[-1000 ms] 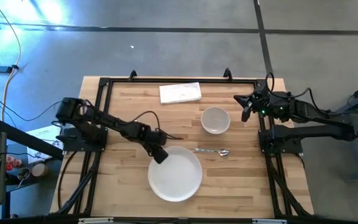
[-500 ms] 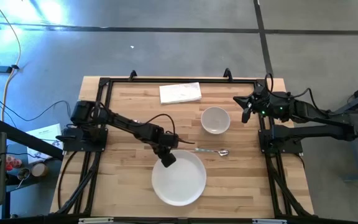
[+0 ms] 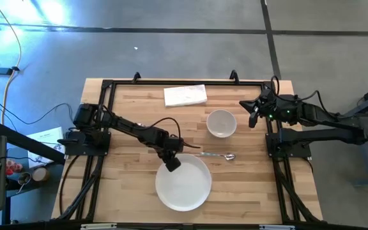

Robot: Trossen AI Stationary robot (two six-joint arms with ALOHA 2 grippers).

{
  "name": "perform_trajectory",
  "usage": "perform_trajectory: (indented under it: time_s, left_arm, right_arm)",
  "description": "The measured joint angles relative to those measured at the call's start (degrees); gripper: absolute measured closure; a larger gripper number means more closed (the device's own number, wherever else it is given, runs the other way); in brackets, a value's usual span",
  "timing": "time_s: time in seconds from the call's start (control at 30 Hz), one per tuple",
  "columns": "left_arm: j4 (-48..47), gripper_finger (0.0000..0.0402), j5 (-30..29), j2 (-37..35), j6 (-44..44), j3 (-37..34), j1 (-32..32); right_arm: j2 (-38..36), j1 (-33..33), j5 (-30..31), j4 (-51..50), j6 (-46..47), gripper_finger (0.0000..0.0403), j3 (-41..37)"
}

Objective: Set table place
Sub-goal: Move the white plate to the bottom middle of the table

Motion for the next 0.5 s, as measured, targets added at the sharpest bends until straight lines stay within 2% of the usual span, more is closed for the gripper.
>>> perform_trajectory:
  time_s: [0.33, 0.5]
  left_arm:
    - [-1.6, 0.0295, -2.6, -0.9, 0.0, 0.0, 0.0]
    - [-2.5, 0.0275, -3.0, -3.8, -0.3, 0.0, 0.0]
  right_arm:
    - [0.0, 0.0, -0.3, -0.4, 0.4, 0.0402, 0.0]
    - [0.1, 0.0, -0.4, -1.9, 2.0, 0.0402, 0.0]
